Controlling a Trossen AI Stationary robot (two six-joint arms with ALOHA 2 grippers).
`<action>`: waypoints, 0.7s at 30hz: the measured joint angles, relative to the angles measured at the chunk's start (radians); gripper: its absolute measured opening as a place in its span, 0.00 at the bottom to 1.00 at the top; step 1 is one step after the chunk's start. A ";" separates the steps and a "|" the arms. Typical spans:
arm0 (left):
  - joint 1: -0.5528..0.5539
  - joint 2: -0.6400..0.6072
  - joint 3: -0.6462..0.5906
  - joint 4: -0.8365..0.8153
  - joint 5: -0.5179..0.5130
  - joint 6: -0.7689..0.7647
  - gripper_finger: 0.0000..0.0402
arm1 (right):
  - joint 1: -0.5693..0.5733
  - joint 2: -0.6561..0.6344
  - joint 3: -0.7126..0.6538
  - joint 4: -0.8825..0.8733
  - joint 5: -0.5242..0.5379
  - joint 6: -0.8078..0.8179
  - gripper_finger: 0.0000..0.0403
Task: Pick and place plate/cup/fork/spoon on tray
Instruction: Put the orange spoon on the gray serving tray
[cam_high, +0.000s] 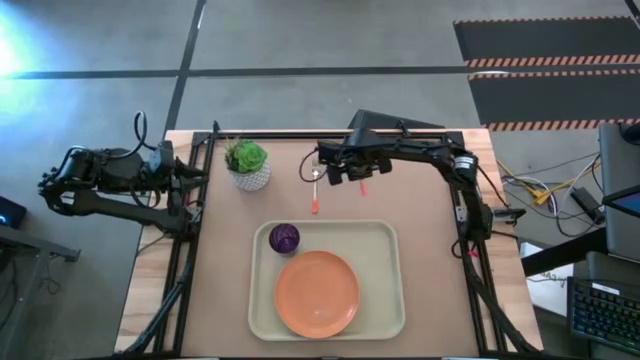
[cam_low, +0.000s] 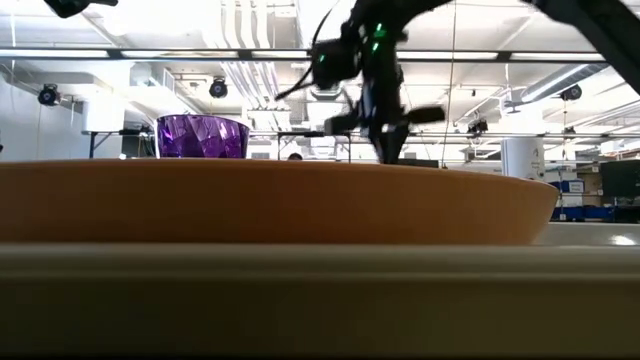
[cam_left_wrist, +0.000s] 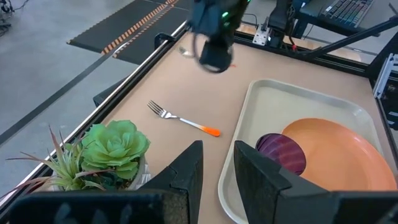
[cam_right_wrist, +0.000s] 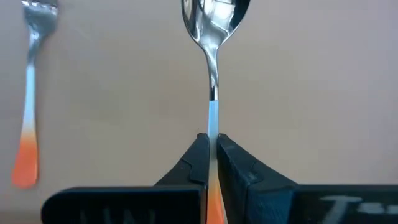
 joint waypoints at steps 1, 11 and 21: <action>0.000 0.000 0.000 0.000 0.000 0.000 0.18 | 0.013 -0.015 -0.001 -0.026 0.000 0.026 0.02; 0.000 0.000 0.000 -0.002 0.000 0.026 0.18 | 0.244 -0.145 -0.009 -0.108 0.050 0.317 0.02; 0.000 0.000 0.000 -0.002 0.006 0.026 0.18 | 0.512 -0.105 -0.028 -0.152 0.011 0.743 0.02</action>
